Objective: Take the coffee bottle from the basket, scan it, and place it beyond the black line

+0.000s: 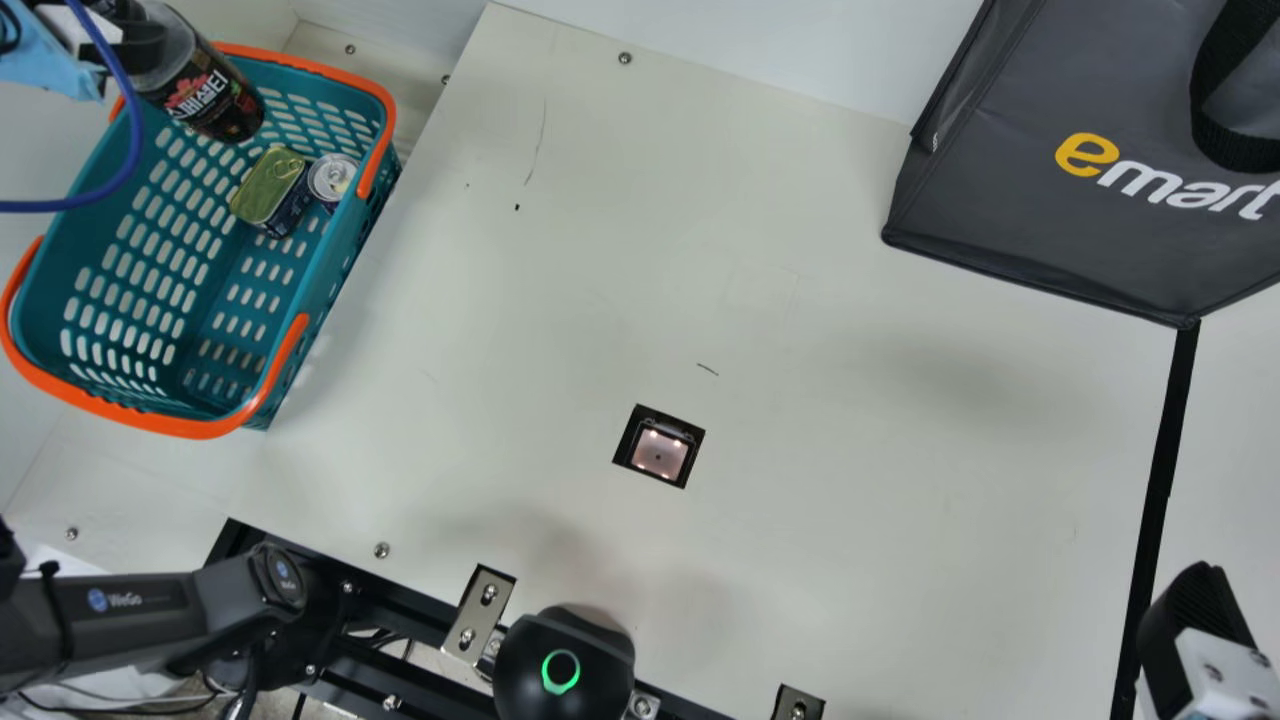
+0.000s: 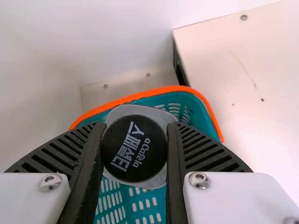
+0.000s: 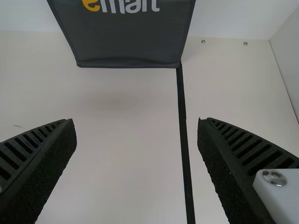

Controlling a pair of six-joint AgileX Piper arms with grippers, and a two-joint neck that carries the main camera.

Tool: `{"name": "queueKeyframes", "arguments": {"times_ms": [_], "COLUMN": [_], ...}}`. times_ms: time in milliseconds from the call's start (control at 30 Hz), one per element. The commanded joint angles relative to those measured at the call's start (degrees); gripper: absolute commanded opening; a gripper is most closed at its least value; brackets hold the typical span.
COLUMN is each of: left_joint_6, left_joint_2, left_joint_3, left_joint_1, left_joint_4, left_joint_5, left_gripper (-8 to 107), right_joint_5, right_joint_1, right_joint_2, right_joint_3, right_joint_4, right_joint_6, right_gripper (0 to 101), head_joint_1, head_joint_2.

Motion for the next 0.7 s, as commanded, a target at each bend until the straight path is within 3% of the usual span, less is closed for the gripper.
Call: {"name": "queueKeyframes", "arguments": {"times_ms": [0,667], "left_joint_6": [0.0,-1.9], "left_joint_2": [-0.6,-11.5], "left_joint_3": [0.2,9.8], "left_joint_1": [-0.8,-13.2], "left_joint_4": [-0.2,-0.7], "left_joint_5": [0.3,1.4], "left_gripper": [10,10], "right_joint_5": [0.0,-0.1], "right_joint_1": [0.0,0.0], "right_joint_2": [0.0,0.0], "right_joint_3": [0.0,0.0], "right_joint_4": [0.0,0.0], "right_joint_6": [0.0,0.0], "right_gripper": [91,91], "head_joint_1": [-1.6,-1.6], "head_joint_2": [0.1,0.1]}}
